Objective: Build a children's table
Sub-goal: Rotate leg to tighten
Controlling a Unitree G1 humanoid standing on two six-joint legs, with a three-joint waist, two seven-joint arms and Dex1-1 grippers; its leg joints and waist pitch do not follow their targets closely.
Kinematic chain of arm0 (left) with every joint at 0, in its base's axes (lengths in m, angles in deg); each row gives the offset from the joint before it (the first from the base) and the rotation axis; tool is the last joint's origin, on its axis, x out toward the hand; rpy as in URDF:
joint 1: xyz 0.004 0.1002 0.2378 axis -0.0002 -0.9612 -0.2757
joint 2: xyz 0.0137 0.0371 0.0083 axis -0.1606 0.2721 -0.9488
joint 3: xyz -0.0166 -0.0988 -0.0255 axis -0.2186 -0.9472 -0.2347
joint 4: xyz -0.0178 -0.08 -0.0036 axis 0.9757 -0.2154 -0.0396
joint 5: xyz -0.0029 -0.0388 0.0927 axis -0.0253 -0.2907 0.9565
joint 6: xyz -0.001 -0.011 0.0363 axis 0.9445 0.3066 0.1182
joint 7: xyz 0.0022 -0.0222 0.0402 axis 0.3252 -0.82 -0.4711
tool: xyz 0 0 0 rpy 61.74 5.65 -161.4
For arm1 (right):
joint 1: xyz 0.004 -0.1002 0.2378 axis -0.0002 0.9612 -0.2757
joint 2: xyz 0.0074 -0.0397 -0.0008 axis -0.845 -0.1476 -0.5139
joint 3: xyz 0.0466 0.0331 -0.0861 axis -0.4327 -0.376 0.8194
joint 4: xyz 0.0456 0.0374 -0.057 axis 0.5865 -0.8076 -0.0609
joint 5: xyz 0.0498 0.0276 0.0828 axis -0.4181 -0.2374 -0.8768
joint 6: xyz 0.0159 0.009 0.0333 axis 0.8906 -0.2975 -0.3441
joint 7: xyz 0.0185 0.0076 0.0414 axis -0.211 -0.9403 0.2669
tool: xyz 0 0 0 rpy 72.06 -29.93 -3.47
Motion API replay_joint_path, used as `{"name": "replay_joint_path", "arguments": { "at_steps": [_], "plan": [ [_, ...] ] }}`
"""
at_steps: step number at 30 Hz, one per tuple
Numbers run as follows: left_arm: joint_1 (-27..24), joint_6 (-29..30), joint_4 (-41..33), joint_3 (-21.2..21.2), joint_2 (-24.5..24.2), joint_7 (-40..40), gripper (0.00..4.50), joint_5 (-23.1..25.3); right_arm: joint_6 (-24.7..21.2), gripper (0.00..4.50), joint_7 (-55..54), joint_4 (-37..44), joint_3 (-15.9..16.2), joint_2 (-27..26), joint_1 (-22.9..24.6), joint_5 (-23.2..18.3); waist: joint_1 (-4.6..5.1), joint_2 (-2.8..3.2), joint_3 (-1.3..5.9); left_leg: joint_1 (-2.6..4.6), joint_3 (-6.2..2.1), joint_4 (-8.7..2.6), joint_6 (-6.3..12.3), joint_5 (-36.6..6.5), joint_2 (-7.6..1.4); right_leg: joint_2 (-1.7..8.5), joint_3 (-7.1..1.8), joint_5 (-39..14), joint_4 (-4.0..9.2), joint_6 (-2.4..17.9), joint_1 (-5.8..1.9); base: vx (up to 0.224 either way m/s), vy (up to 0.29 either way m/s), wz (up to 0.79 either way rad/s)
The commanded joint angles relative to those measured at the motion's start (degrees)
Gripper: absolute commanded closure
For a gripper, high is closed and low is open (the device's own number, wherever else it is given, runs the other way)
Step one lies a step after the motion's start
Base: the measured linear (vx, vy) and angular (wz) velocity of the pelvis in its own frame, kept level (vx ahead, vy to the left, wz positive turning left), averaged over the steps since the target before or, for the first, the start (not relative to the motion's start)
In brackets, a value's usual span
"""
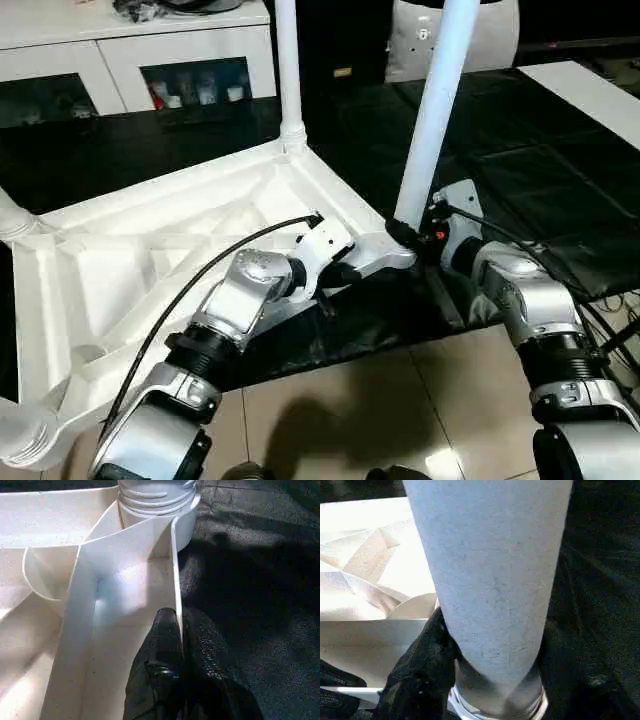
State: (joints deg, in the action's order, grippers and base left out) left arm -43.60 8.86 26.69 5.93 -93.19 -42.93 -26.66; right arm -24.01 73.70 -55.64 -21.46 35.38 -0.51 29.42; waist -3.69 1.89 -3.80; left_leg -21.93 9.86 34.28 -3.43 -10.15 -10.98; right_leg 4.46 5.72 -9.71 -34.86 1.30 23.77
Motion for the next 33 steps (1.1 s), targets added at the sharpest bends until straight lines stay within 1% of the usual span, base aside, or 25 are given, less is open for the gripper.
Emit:
{"name": "replay_joint_path", "arguments": {
  "at_steps": [1,2,3,5,6,8,9,10,11,12,13,14,17,18,19,20,22,25,26,27,28,31,32,33],
  "plan": [
    [1.09,-3.25,-2.29,1.78,0.19,1.6,4.5,-0.18,-1.51,1.69,4.0,3.19,2.44,-0.03,1.63,-1.59,-0.5,-1.02,3.95,0.36,-0.53,-3.5,5.58,-8.0,-1.76,3.93,-2.87,-15.55,5.11,10.03,-3.75,0.0,0.0,0.0],
    [0.95,-3.76,-2.33,2.24,-0.39,1.78,4.5,0.19,-1.53,1.53,4.5,3.92,2.41,0.31,1.93,-1.68,-0.63,-1.0,3.98,0.43,-0.53,-3.47,5.7,-8.16,-1.79,3.88,-2.91,-15.02,5.07,9.99,-3.7,0.0,0.0,0.0],
    [0.63,-4.64,-2.38,3.04,-1.79,2.83,4.5,0.64,-0.49,1.41,5.99,4.93,2.53,1.44,2.57,-1.58,-0.64,-1.01,4.02,0.44,-0.53,-3.49,5.79,-8.21,-1.83,3.94,-2.93,-14.66,4.96,10.22,-3.72,0.0,0.0,0.0],
    [0.53,-4.82,-2.39,3.16,-2.25,3.28,4.5,0.63,0.11,1.32,6.51,5.17,2.57,1.92,2.78,-1.48,-0.86,-1.04,3.96,0.38,-0.45,-3.44,5.87,-8.36,-1.71,3.99,-2.93,-14.87,5.05,10.08,-3.71,0.0,0.0,0.0],
    [0.5,-5.56,-2.17,3.24,-3.17,4.39,4.5,0.6,1.05,1.22,8.38,5.47,2.64,3.07,3.18,-1.6,-1.01,-1.01,3.9,0.36,-0.47,-3.51,5.69,-8.53,-1.75,4.05,-2.9,-15.66,5.16,9.79,-3.67,0.0,0.0,0.0],
    [0.48,-6.29,-2.02,3.35,-3.88,5.45,4.5,0.69,1.48,0.97,9.93,5.78,2.76,3.98,3.51,-1.66,-1.22,-0.95,3.89,0.51,-0.52,-3.53,5.46,-8.96,-1.8,4.03,-2.89,-16.62,5.21,9.44,-3.55,0.0,0.0,0.0],
    [0.36,-8.62,-1.79,3.81,-5.71,8.43,4.5,0.7,2.45,0.91,14.21,6.97,3.46,6.43,4.5,-1.98,-1.46,-0.98,3.89,0.51,-0.49,-3.5,5.39,-9.09,-1.81,4.05,-2.93,-16.65,5.24,9.3,-3.55,0.0,0.0,0.0],
    [0.34,-9.32,-1.74,3.96,-6.37,9.65,4.5,0.6,2.91,0.76,15.69,7.27,3.68,7.37,4.75,-2.06,-1.58,-0.92,3.89,0.53,-0.5,-3.56,5.54,-9.15,-1.93,4.04,-3.02,-16.27,5.18,9.24,-3.57,0.0,0.0,0.0],
    [0.33,-10.22,-1.7,4.28,-7.2,11.05,4.5,0.3,3.26,0.76,17.18,7.49,3.72,8.37,4.97,-2.22,-1.63,-0.76,3.92,0.53,-0.57,-3.59,5.61,-9.39,-2.01,4.02,-2.96,-15.52,5.14,9.56,-3.52,0.0,0.0,0.0],
    [0.25,-10.87,-1.78,4.52,-7.82,12.33,4.5,-0.12,3.2,0.76,18.2,7.48,3.52,9.02,4.98,-2.52,-1.66,-0.8,3.88,0.53,-0.57,-3.6,5.65,-9.51,-2.01,4.03,-2.97,-15.4,5.11,9.69,-3.52,0.0,0.0,0.0],
    [0.13,-11.64,-1.97,4.79,-8.7,14.35,4.5,-0.84,3.45,0.53,20.14,7.28,3.35,10.03,4.91,-2.95,-1.73,-0.75,3.92,0.6,-0.57,-3.62,5.57,-9.44,-2.1,4.04,-3.0,-14.81,4.95,10.12,-3.49,0.0,0.0,0.0],
    [0.1,-12.07,-1.98,4.9,-9.18,15.49,4.5,-1.15,3.82,0.47,21.41,7.21,3.49,10.71,4.88,-3.0,-1.79,-0.77,3.98,0.63,-0.53,-3.58,5.48,-9.23,-2.14,4.05,-3.0,-14.12,4.82,10.7,-3.5,0.0,0.0,0.0],
    [0.02,-14.23,-1.99,5.43,-10.78,19.28,4.5,-1.97,4.51,0.27,25.14,7.28,4.5,12.87,4.94,-2.74,-2.2,-0.8,3.94,0.62,-0.51,-3.55,5.48,-9.27,-2.16,4.1,-3.0,-13.94,4.79,11.14,-3.52,0.0,0.0,0.0],
    [-0.02,-15.16,-2.04,5.63,-11.4,20.92,4.5,-2.34,4.88,0.27,26.58,7.32,5.04,13.73,4.99,-2.59,-2.28,-0.79,3.94,0.65,-0.48,-3.57,5.53,-9.24,-2.2,4.13,-3.02,-13.94,4.76,11.16,-3.56,0.0,0.0,0.0],
    [-0.03,-15.72,-2.41,5.93,-12.57,24.75,4.5,-3.45,5.33,0.27,30.49,7.06,5.9,15.28,5.02,-2.98,-2.47,-0.84,4.03,0.6,-0.43,-3.5,5.6,-9.1,-2.21,4.17,-3.04,-13.75,4.68,11.29,-3.6,0.0,0.0,0.0],
    [0.03,-15.75,-2.48,6.01,-12.88,25.71,4.5,-3.67,5.43,0.27,31.85,6.94,6.08,15.63,5.02,-3.29,-2.74,-0.77,3.99,0.68,-0.4,-3.51,5.63,-9.3,-2.3,4.2,-3.05,-14.11,4.65,11.36,-3.51,0.0,0.0,0.0],
    [0.32,-16.82,-2.2,6.39,-13.66,27.62,4.5,-3.67,4.95,0.63,34.87,7.09,6.66,16.6,4.98,-4.22,-2.93,-0.74,4.01,0.66,-0.41,-3.5,5.84,-9.32,-2.37,4.2,-3.05,-13.73,4.59,11.65,-3.52,0.0,0.0,0.0],
    [0.59,-17.51,-2.49,7.23,-14.84,30.64,4.5,-3.93,3.27,0.73,39.35,8.15,7.31,17.75,5.16,-6.02,-3.14,-0.75,4.01,0.66,-0.46,-3.51,5.89,-9.47,-2.43,4.2,-3.03,-14.1,4.61,11.69,-3.54,0.0,0.0,0.0],
    [0.63,-17.58,-2.57,7.39,-15.03,31.15,4.5,-4.01,3.01,0.94,40.08,8.34,7.41,17.91,5.21,-6.3,-3.23,-0.72,3.98,0.78,-0.46,-3.55,5.77,-9.81,-2.51,4.2,-3.05,-14.47,4.65,11.73,-3.42,0.0,0.0,0.0],
    [0.75,-17.98,-2.84,7.88,-15.54,32.44,4.5,-4.09,2.52,1.04,41.78,8.89,7.73,18.3,5.37,-6.89,-3.19,-1.28,4.09,0.7,-0.42,-3.54,5.77,-9.75,-2.48,4.17,-3.03,-14.63,4.61,11.64,-3.58,0.0,0.0,0.0],
    [0.78,-17.96,-2.91,7.99,-15.63,32.72,4.5,-4.12,2.47,1.04,42.04,8.89,7.81,18.33,5.37,-6.94,-3.43,-1.03,4.06,0.68,-0.49,-3.53,5.64,-9.66,-2.51,4.36,-3.08,-15.19,4.54,11.48,-3.54,0.0,0.0,0.0],
    [0.8,-18.15,-3.35,8.15,-15.91,34.42,4.5,-4.52,1.31,1.36,44.11,9.75,8.75,18.99,5.91,-7.54,-3.55,-0.99,4.08,0.71,-0.48,-3.53,5.4,-9.24,-2.55,4.33,-3.1,-15.34,4.62,11.36,-3.47,0.0,0.0,0.0],
    [0.9,-18.24,-3.25,8.15,-15.92,34.59,4.5,-4.65,1.13,1.36,44.64,9.89,8.82,19.04,6.03,-7.7,-3.68,-0.99,4.1,0.77,-0.46,-3.51,5.29,-9.27,-2.58,4.36,-3.14,-15.52,4.6,11.35,-3.41,0.0,0.0,0.0],
    [1.13,-18.55,-3.01,8.13,-15.87,34.98,4.5,-4.7,0.78,1.48,45.58,10.41,8.97,19.16,6.35,-8.18,-3.75,-1.0,4.11,0.76,-0.43,-3.47,5.34,-9.27,-2.51,4.28,-3.12,-15.47,4.6,11.38,-3.42,0.0,0.0,0.0]
  ]
}}
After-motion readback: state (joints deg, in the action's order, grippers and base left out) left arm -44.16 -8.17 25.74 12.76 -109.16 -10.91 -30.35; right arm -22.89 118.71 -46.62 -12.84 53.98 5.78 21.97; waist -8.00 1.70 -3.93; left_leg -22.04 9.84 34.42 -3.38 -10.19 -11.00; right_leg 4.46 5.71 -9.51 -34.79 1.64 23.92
